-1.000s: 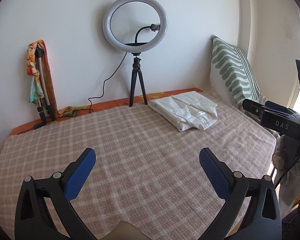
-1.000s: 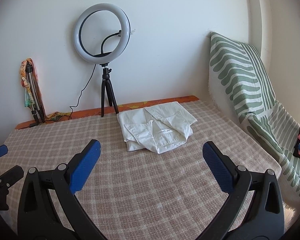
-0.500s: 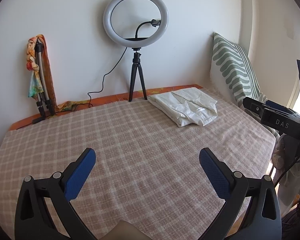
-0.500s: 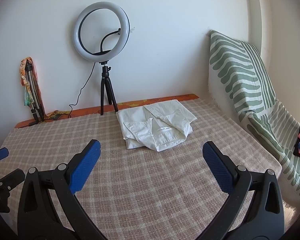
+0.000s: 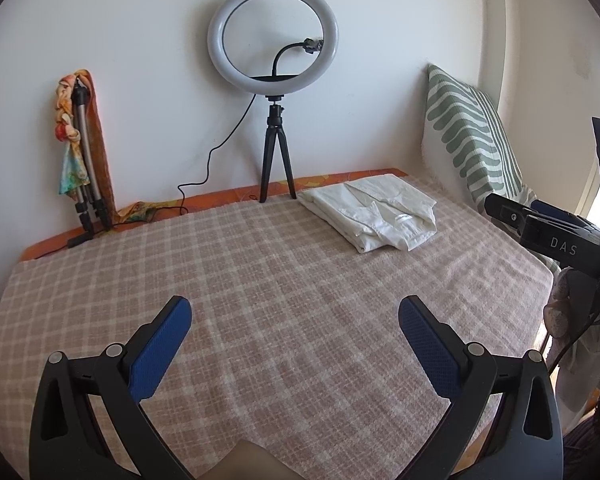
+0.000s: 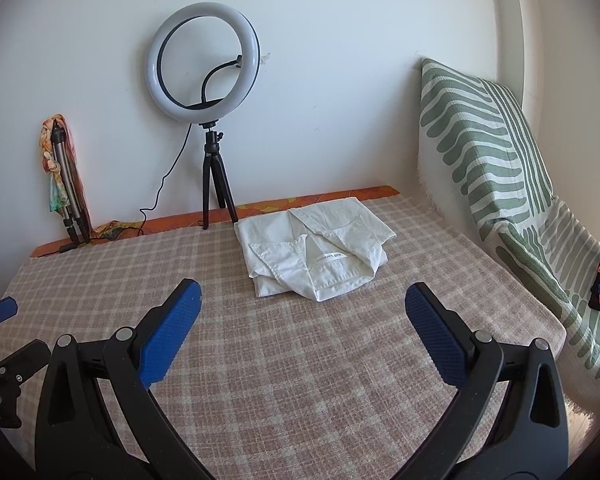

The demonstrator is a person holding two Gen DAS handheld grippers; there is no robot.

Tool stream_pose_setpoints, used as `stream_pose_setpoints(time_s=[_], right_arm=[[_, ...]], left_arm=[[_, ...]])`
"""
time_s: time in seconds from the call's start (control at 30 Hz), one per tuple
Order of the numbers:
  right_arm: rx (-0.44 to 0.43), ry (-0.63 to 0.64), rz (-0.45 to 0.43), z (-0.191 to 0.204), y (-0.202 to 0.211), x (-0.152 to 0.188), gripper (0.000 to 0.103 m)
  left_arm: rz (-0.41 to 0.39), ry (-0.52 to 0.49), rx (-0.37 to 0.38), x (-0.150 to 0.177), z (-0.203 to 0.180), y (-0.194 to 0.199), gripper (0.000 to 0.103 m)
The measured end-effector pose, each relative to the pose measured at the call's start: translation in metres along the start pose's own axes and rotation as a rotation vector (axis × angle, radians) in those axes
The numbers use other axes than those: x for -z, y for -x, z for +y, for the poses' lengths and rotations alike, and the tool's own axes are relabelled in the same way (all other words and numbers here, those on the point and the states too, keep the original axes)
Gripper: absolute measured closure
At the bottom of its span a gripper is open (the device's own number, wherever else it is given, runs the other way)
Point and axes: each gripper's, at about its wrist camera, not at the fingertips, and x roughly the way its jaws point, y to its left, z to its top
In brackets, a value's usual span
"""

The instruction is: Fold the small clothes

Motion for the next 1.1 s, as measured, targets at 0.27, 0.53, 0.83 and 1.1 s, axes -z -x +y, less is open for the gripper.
stream_pose_setpoints(time_s=[0.27, 0.53, 0.83, 1.1], right_arm=[[0.001, -0.002, 0.001, 0.0015, 0.0000, 0.0021, 0.000], [-0.002, 0.000, 0.008, 0.0029, -0.0015, 0.0038, 0.000], [-0.007, 0.003, 0.015, 0.0036, -0.0035, 0.0055, 0.000], [-0.020, -0.003, 0.033, -0.0003, -0.0096, 0.0083, 0.000]], left_arm=[[-0.003, -0.003, 0.001, -0.0007, 0.0009, -0.0003, 0.000], [-0.002, -0.003, -0.002, -0.0003, -0.0010, 0.0008, 0.000], [0.002, -0.002, -0.003, 0.0003, -0.0025, 0.0010, 0.000], [0.013, -0.005, -0.009, 0.0009, 0.0037, -0.0015, 0.000]])
